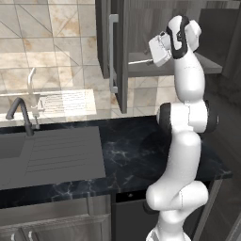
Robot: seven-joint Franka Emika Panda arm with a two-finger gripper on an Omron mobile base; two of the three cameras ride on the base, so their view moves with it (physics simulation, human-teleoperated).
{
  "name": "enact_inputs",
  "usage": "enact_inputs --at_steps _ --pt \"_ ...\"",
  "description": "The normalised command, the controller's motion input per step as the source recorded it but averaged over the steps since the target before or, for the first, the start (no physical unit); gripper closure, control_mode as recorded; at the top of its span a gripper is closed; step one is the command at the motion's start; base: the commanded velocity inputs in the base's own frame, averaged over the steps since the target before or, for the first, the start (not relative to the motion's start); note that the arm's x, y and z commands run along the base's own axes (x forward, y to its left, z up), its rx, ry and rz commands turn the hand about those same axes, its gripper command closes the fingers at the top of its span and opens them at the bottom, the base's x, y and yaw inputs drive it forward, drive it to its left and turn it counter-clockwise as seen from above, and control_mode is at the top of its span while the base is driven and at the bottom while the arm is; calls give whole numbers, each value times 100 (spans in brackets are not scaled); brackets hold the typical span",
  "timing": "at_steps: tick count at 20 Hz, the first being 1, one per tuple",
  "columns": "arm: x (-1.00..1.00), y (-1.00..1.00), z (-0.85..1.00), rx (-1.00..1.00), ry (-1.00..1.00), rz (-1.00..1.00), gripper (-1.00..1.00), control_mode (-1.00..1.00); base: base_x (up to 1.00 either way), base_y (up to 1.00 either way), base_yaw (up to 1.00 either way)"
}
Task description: Open the cabinet and move the ladle to the pot. Then close the cabinet.
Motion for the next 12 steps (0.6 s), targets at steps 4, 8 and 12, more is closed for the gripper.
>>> enact_inputs --at_steps 4,8,12 --pt "22 0 -15 0 0 0 -100 -100 0 0 0" --pt "16 -5 -22 1 0 0 -100 -100 0 0 0" --pt "7 -13 -31 1 0 0 -100 -100 0 0 0"
